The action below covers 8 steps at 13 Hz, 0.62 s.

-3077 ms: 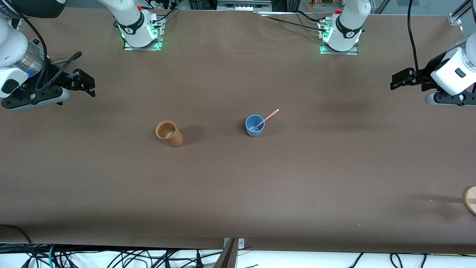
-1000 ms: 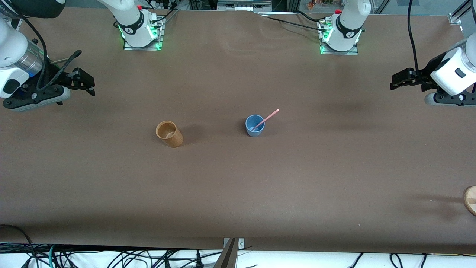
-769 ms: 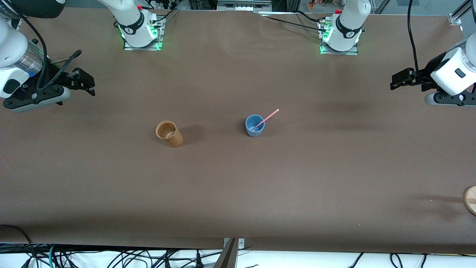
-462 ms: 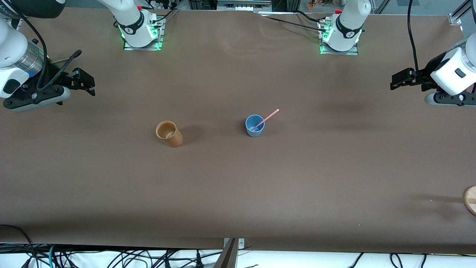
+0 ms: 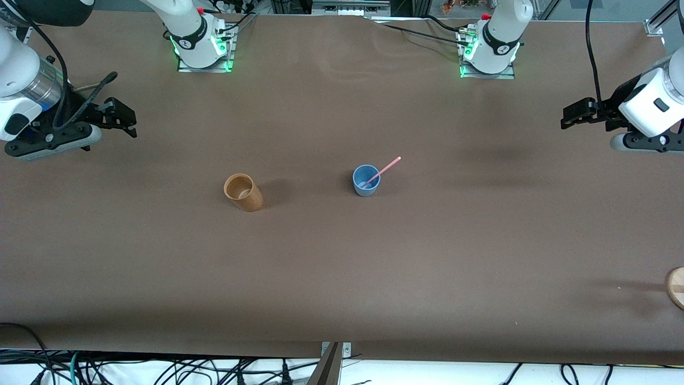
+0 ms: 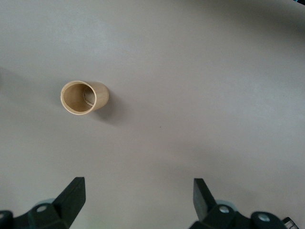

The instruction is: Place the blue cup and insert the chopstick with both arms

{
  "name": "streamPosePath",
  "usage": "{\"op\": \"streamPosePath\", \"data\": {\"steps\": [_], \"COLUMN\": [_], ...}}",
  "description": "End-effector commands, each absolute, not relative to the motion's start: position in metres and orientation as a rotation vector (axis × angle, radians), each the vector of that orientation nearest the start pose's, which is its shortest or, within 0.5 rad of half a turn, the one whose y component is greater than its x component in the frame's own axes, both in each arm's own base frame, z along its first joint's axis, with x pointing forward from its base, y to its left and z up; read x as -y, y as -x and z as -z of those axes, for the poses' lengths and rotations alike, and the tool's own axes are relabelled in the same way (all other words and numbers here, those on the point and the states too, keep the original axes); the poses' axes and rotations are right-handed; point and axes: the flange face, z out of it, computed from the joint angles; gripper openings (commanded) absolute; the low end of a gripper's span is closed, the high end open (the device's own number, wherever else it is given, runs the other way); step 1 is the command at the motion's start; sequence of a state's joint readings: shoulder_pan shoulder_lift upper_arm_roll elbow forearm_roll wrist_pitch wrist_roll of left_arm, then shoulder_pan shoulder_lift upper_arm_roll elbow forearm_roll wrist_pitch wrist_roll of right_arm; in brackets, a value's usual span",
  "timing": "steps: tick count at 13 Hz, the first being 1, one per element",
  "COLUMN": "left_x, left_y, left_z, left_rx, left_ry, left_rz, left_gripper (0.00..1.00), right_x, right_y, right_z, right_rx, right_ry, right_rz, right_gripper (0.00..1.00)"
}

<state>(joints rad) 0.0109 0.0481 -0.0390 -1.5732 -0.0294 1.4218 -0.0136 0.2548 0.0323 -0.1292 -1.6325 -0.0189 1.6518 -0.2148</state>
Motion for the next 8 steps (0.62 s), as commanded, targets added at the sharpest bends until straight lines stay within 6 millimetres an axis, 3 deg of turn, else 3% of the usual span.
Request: {"op": "streamPosePath", "data": {"steps": [1, 5, 8], "left_x": [0.0177, 0.0169, 0.0169], "left_y": [-0.5498, -0.5499, -0.5498], "left_z": [-0.5862, -0.5869, -0.5862], "left_rx": [-0.056, -0.053, -0.053], "left_ry": [3.18, 3.18, 3.18], "left_rz": [-0.319, -0.316, -0.318], "left_gripper": [1.0, 1.0, 1.0], "right_x": [-0.0716, -0.0722, -0.073], "right_y": [-0.5652, -0.5657, -0.5678], "right_z": [-0.5879, -0.5885, -0.585], "right_rx": [0.557, 0.551, 0.453], "right_ry": [3.114, 3.101, 3.098], "right_rz": [-0.028, -0.024, -0.03], "right_gripper": [1.0, 1.0, 1.0]}}
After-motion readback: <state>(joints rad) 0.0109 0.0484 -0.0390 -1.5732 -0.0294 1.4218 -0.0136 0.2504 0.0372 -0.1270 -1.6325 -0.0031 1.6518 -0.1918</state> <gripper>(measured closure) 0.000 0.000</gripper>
